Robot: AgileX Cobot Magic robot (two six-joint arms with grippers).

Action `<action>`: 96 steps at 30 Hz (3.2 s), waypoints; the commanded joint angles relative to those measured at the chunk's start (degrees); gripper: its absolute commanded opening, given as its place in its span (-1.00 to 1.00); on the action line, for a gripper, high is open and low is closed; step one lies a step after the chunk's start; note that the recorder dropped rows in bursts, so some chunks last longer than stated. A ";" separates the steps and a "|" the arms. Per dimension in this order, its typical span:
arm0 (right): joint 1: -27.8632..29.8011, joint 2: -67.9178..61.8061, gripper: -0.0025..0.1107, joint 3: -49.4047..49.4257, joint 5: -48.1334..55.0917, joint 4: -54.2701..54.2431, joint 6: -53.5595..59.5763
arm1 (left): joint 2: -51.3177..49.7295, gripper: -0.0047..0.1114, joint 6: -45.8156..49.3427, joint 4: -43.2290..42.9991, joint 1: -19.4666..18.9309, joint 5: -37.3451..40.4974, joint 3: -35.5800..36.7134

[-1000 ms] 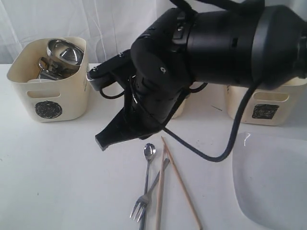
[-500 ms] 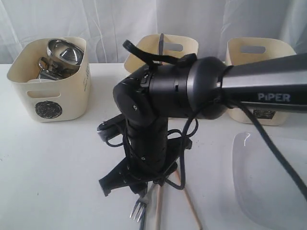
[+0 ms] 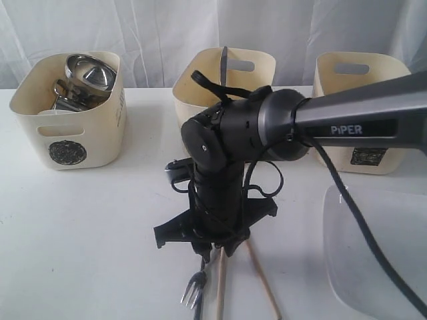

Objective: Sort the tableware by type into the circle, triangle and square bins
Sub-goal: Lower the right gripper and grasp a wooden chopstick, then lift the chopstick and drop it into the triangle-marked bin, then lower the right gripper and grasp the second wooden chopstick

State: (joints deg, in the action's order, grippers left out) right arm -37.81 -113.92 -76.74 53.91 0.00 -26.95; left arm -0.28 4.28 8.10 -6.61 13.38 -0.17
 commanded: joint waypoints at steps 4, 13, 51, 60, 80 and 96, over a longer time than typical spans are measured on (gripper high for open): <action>1.85 -2.90 -0.37 0.14 -1.51 1.56 -1.10 | 0.28 -0.91 0.25 0.40 -0.06 -0.07 0.17; 1.85 -2.99 -0.85 0.14 -4.29 1.43 1.24 | 0.28 -0.91 0.25 0.40 -0.06 -0.07 0.17; 16.52 11.57 -0.96 -9.04 -55.58 -1.02 12.59 | 0.28 -0.91 0.38 0.40 -0.06 -0.07 0.17; 21.74 0.94 -0.90 -9.15 -73.04 -1.02 22.77 | 0.28 -0.91 0.38 0.40 -0.06 -0.07 0.17; 22.42 10.84 -0.27 -9.27 -35.17 -1.69 24.10 | 0.28 -0.91 0.38 0.40 -0.06 -0.07 0.17; 11.48 20.51 -0.96 7.46 12.04 -4.16 23.53 | 0.28 -0.91 0.50 0.40 -0.06 -0.07 0.17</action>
State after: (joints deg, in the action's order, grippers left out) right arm -23.73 -93.56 -74.17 66.91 -3.55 -3.38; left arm -0.28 4.75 8.10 -6.61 13.38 -0.17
